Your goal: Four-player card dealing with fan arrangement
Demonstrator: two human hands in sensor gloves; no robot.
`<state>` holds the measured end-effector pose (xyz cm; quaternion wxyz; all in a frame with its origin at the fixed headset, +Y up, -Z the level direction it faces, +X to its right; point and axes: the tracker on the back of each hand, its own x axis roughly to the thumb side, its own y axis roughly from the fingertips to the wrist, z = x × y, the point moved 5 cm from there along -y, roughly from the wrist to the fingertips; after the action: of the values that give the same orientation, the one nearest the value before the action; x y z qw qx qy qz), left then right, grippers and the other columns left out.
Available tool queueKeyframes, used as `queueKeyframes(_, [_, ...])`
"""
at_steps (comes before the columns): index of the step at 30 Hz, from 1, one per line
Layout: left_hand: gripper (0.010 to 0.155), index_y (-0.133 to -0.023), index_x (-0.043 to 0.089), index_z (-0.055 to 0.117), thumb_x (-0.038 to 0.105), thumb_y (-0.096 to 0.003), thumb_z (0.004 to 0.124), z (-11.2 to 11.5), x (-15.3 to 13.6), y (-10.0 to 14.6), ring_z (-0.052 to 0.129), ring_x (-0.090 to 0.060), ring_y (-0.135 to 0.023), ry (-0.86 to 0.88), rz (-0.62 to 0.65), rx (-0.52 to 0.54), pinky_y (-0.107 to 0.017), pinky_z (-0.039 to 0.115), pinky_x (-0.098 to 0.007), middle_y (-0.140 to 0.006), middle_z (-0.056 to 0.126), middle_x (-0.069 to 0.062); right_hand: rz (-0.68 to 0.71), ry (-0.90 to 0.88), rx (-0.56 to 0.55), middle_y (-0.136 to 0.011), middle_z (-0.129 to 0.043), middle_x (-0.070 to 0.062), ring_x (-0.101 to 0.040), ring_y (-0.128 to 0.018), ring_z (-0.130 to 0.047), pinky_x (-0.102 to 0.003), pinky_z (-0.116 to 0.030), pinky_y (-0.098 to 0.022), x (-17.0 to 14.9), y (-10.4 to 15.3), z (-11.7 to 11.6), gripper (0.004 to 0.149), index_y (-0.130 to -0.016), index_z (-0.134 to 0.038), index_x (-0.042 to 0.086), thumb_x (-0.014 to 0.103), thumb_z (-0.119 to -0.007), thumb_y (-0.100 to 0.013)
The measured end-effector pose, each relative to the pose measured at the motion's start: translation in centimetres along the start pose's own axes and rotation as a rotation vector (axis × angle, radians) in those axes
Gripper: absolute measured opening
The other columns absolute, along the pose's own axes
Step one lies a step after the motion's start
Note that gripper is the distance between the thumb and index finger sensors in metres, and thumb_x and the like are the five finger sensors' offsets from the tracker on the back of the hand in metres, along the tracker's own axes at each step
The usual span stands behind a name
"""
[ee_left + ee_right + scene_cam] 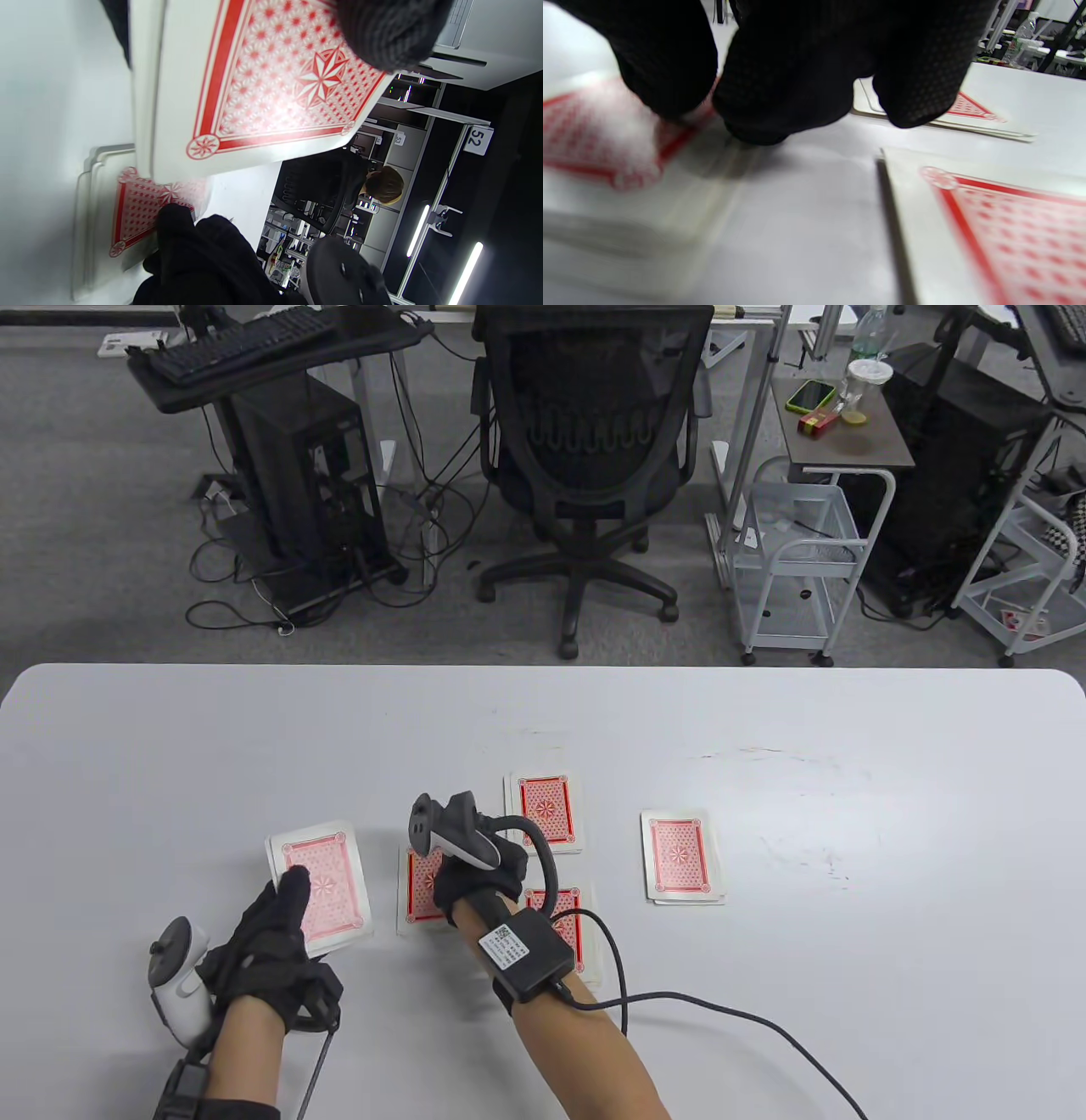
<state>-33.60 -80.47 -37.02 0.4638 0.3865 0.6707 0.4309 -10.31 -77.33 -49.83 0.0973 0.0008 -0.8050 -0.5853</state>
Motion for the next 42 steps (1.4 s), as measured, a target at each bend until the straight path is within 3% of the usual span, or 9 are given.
queueKeyframes(3, [0.049, -0.096, 0.030, 0.073, 0.051, -0.0517, 0.076, 0.2, -0.1, -0.1, 0.102, -0.024, -0.074, -0.005, -0.001, -0.007, -0.053, 0.088, -0.043, -0.089, 0.091, 0.007, 0.034, -0.106, -0.045, -0.070, -0.089, 0.001, -0.010, -0.034, -0.099, -0.050, -0.077, -0.049, -0.7, 0.7, 1.2, 0.071, -0.104, -0.057, 0.006, 0.049, -0.081, -0.053])
queueKeyframes(9, [0.049, -0.095, 0.030, 0.073, 0.051, -0.0516, 0.077, 0.7, -0.1, 0.1, 0.103, -0.024, -0.074, 0.043, 0.019, -0.024, -0.053, 0.089, -0.043, -0.089, 0.092, 0.007, 0.217, -0.643, -0.032, -0.080, -0.085, -0.009, -0.019, -0.047, -0.101, -0.055, -0.074, -0.051, -1.5, 3.4, 4.2, 0.066, -0.103, -0.059, 0.005, 0.050, -0.072, -0.058])
queueKeyframes(15, [0.048, -0.094, 0.030, 0.075, 0.051, -0.0507, 0.078, 3.1, -0.1, 0.7, 0.104, -0.023, -0.072, 0.094, 0.045, -0.107, -0.051, 0.089, -0.042, -0.087, 0.093, 0.007, 0.506, -0.925, -0.033, -0.088, -0.075, -0.009, -0.027, -0.063, -0.095, -0.061, -0.068, -0.055, 1.0, 6.2, 4.3, 0.072, -0.103, -0.056, 0.007, 0.050, -0.082, -0.051])
queueKeyframes(17, [0.048, -0.093, 0.030, 0.075, 0.051, -0.0502, 0.079, 3.7, -0.1, 0.9, 0.105, -0.023, -0.071, 0.105, 0.060, -0.128, -0.051, 0.090, -0.042, -0.086, 0.094, 0.008, 0.466, -0.960, -0.082, -0.077, -0.081, -0.002, -0.022, -0.053, -0.098, -0.060, -0.070, -0.054, 0.8, 6.6, 4.1, 0.062, -0.097, -0.063, 0.011, 0.040, -0.089, -0.048])
queueKeyframes(23, [0.048, -0.093, 0.030, 0.075, 0.051, -0.0502, 0.079, 4.1, -0.3, 1.2, 0.104, -0.023, -0.072, 0.077, 0.050, -0.135, -0.051, 0.089, -0.042, -0.087, 0.093, 0.007, 0.404, -1.038, -0.167, -0.065, -0.093, 0.002, -0.019, -0.044, -0.108, -0.056, -0.076, -0.052, -1.4, 6.7, 3.8, 0.061, -0.092, -0.074, 0.010, 0.037, -0.095, -0.041])
queueKeyframes(29, [0.049, -0.095, 0.030, 0.074, 0.050, -0.0506, 0.077, 5.0, -0.3, 1.0, 0.103, -0.024, -0.074, 0.095, 0.050, -0.207, -0.052, 0.089, -0.042, -0.088, 0.092, 0.007, 0.445, -1.168, -0.012, -0.068, -0.094, 0.001, -0.022, -0.053, -0.108, -0.057, -0.075, -0.053, -3.4, 5.8, 2.9, 0.063, -0.098, -0.066, 0.004, 0.032, -0.088, -0.046])
queueKeyframes(31, [0.048, -0.094, 0.030, 0.074, 0.050, -0.0507, 0.077, 4.8, -0.3, 1.0, 0.103, -0.023, -0.074, 0.085, 0.049, -0.186, -0.052, 0.089, -0.042, -0.088, 0.092, 0.007, 0.413, -1.171, -0.045, -0.068, -0.094, 0.000, -0.022, -0.052, -0.108, -0.057, -0.075, -0.052, -4.7, 5.3, 3.2, 0.063, -0.098, -0.066, 0.003, 0.032, -0.088, -0.046])
queueKeyframes(37, [0.048, -0.095, 0.030, 0.073, 0.051, -0.0512, 0.076, 3.3, -0.3, 0.7, 0.102, -0.023, -0.074, 0.095, 0.037, -0.132, -0.053, 0.089, -0.042, -0.089, 0.091, 0.008, 0.252, -1.114, -0.111, -0.069, -0.092, -0.001, -0.018, -0.039, -0.101, -0.055, -0.075, -0.048, -10.3, 2.5, 5.2, 0.067, -0.100, -0.062, 0.003, 0.033, -0.088, -0.047])
queueKeyframes(42, [0.048, -0.095, 0.031, 0.073, 0.051, -0.0513, 0.076, 2.9, -0.3, 0.4, 0.102, -0.023, -0.075, 0.090, 0.034, -0.120, -0.053, 0.089, -0.042, -0.089, 0.091, 0.008, 0.039, -0.894, -0.150, -0.074, -0.086, -0.003, -0.016, -0.037, -0.096, -0.055, -0.073, -0.048, -14.4, -0.9, 5.7, 0.071, -0.104, -0.054, 0.005, 0.033, -0.087, -0.048])
